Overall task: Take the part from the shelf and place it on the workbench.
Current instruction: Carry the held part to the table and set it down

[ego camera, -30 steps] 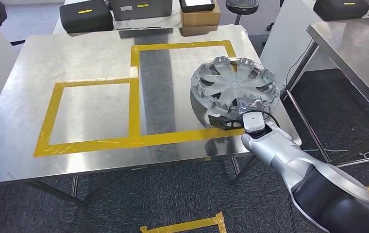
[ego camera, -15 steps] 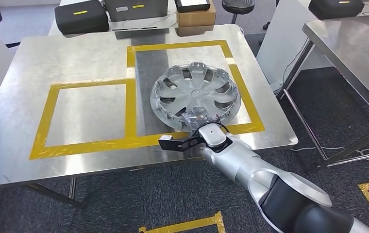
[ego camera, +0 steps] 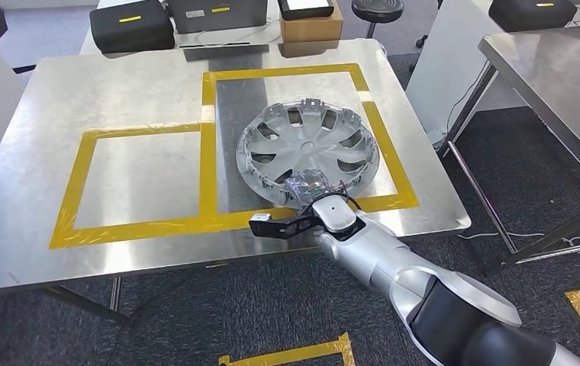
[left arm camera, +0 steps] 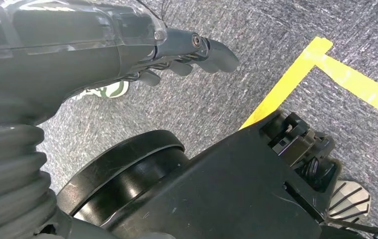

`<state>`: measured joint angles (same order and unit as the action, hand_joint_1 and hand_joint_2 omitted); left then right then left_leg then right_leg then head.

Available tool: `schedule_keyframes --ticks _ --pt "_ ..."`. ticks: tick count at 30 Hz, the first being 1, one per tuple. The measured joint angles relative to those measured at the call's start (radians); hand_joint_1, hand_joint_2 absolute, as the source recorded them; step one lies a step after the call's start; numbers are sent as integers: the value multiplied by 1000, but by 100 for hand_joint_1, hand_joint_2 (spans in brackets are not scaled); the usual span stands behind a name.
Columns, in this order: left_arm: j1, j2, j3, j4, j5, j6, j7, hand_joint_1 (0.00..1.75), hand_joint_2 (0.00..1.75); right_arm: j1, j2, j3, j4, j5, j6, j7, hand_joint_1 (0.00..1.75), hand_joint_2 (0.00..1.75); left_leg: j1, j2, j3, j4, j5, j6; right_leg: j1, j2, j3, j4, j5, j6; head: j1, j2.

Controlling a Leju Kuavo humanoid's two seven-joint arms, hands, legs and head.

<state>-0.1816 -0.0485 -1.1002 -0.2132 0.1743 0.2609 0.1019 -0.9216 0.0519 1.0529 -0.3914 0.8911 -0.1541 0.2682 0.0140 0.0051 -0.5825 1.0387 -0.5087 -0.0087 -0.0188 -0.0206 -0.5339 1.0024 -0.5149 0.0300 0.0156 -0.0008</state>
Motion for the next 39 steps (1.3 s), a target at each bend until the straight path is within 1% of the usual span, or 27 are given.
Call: schedule_keyframes --ticks 3,7,13,17,29,33,39 --pt "0 0 0 0 0 0 -3 0 175 1 -1 -1 1 -1 0 0 175 175 0 -2 0 0 0 0 0 -1 0 0 0 0 0 0" --pt "0 1 0 0 0 -7 -39 0 175 10 -8 -2 5 -2 0 -1 175 175 0 -7 0 0 2 -2 0 -5 2 0 -1 0 0 0" --pt "0 3 0 0 -3 -19 -53 0 175 12 -11 -2 6 -1 0 -3 175 175 0 -9 1 0 2 -3 0 -7 3 0 -1 0 0 0" --pt "0 3 0 0 -10 -16 -60 0 175 13 -11 -3 6 -2 0 -4 0 175 0 -9 1 0 2 -3 0 -7 3 0 -1 0 0 0" --pt "-3 3 0 0 -9 -16 -68 0 175 10 -11 -4 5 -22 -12 -7 0 175 0 -9 5 0 2 -3 0 -7 7 0 -1 1 -1 0" --pt "-3 3 0 0 -9 -12 -71 0 175 13 -13 -6 5 -61 -50 -21 0 175 0 -9 5 0 2 -3 0 -7 7 0 -1 1 0 0" --pt "-2 3 0 0 -4 -1 -75 0 175 18 -14 -33 -11 -164 -127 -73 0 175 0 -7 4 0 2 -3 0 -8 7 0 -1 1 -1 0"
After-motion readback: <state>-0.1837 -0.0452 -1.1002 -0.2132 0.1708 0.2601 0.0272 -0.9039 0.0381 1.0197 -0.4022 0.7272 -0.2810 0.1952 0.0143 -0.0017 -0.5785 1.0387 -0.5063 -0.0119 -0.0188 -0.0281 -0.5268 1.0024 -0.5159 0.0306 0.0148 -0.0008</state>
